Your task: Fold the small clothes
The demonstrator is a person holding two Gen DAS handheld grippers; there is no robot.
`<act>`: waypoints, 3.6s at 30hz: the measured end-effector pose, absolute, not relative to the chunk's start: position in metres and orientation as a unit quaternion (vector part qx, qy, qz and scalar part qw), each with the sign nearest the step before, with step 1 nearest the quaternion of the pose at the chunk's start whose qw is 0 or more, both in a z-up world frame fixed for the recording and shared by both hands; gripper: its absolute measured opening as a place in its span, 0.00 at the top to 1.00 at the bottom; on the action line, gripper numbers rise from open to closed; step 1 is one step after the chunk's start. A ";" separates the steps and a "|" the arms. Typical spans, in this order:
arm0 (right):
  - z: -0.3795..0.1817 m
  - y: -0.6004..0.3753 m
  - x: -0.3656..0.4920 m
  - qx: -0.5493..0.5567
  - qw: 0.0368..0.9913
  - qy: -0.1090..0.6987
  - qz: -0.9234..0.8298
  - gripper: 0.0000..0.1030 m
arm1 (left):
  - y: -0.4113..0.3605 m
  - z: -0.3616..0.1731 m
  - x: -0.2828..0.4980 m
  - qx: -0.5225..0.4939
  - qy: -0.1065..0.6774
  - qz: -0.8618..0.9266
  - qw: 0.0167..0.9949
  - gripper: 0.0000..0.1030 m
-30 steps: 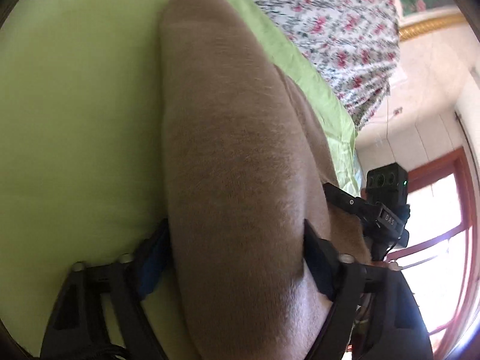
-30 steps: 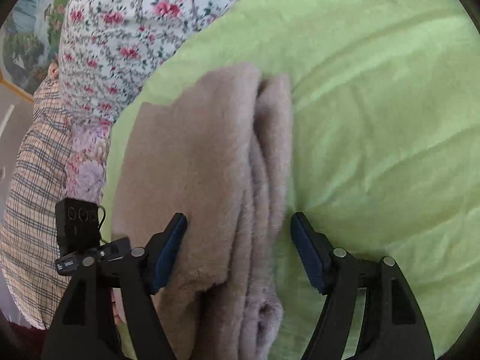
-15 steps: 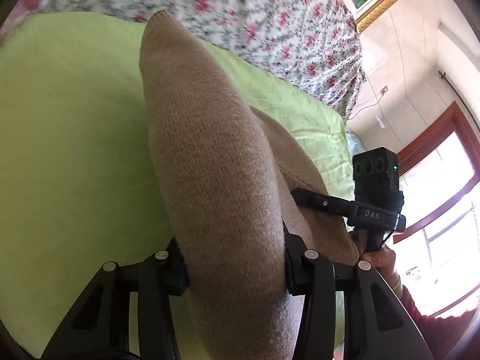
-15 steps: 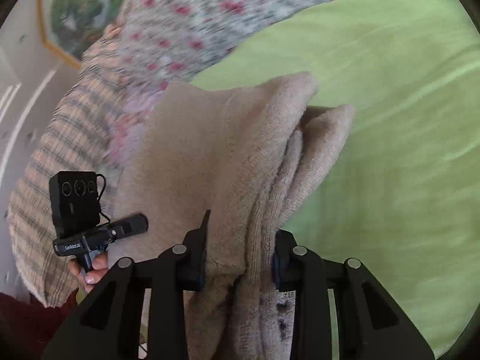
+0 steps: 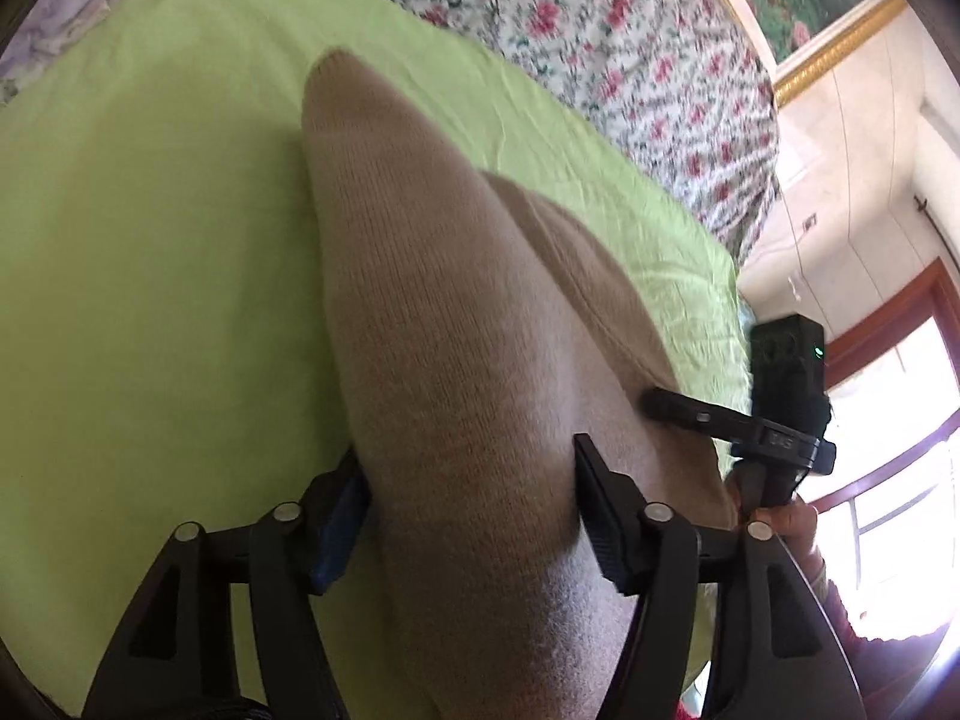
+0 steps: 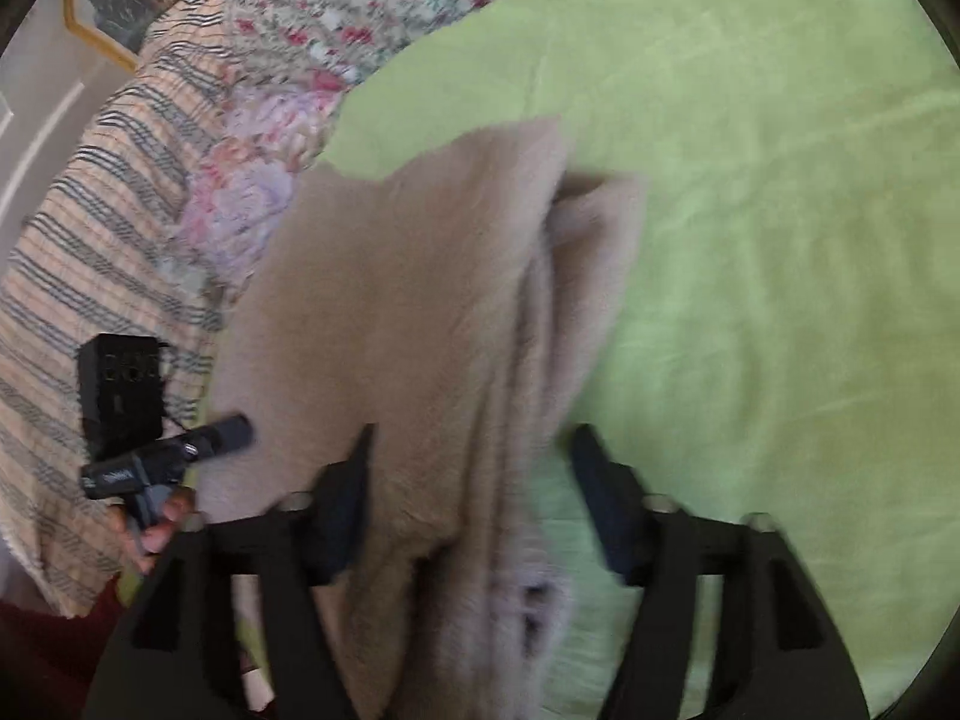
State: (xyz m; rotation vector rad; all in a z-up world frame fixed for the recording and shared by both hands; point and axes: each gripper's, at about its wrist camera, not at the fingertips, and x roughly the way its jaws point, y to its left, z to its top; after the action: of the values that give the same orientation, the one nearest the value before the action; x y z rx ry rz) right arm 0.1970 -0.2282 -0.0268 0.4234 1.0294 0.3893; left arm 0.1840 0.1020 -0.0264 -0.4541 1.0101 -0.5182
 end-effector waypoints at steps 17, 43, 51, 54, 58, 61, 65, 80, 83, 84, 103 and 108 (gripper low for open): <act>-0.013 -0.237 0.235 0.239 0.858 0.432 0.143 0.92 | 0.113 -0.021 0.246 -0.195 0.470 -0.142 0.849 0.52; -0.008 -0.192 0.071 0.223 0.859 0.422 0.183 0.57 | 0.055 -0.020 0.016 -0.038 0.409 -0.112 0.905 0.43; -0.016 -0.174 0.077 0.192 0.857 0.438 0.191 0.94 | 0.034 -0.042 0.041 0.023 0.421 -0.043 0.906 0.86; 0.006 -0.193 0.065 0.212 0.870 0.395 0.202 0.95 | 0.030 -0.031 0.028 0.030 0.394 -0.005 0.919 0.91; -0.011 -0.203 0.068 0.181 0.864 0.440 0.168 0.95 | 0.027 -0.038 0.024 0.022 0.407 0.003 0.913 0.93; -0.033 -0.190 0.070 0.139 0.859 0.470 0.151 0.95 | 0.030 -0.043 0.025 0.008 0.420 0.004 0.908 0.93; -0.037 -0.184 0.071 0.114 0.864 0.472 0.134 0.95 | 0.046 -0.044 0.031 -0.045 0.437 -0.013 0.898 0.93; -0.036 -0.174 0.060 0.081 0.868 0.478 0.108 0.95 | 0.052 -0.047 0.029 -0.078 0.446 -0.029 0.891 0.92; -0.035 -0.176 0.062 0.079 0.867 0.480 0.105 0.96 | 0.054 -0.046 0.025 -0.075 0.444 -0.041 0.892 0.92; -0.035 -0.177 0.062 0.081 0.866 0.482 0.104 0.96 | 0.055 -0.045 0.023 -0.076 0.445 -0.048 0.891 0.92; 0.049 -0.203 0.073 0.136 0.899 0.405 0.100 0.73 | 0.073 0.039 0.064 -0.106 0.360 -0.174 0.910 0.92; 0.044 -0.176 0.124 0.140 0.892 0.407 0.140 0.73 | 0.064 0.037 0.115 -0.136 0.374 -0.215 0.892 0.92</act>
State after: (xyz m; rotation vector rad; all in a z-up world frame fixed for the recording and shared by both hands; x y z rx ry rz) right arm 0.1235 -0.1758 0.0436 0.2903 0.8457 0.2907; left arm 0.1154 0.0642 0.0366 -0.2818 0.7763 -0.4468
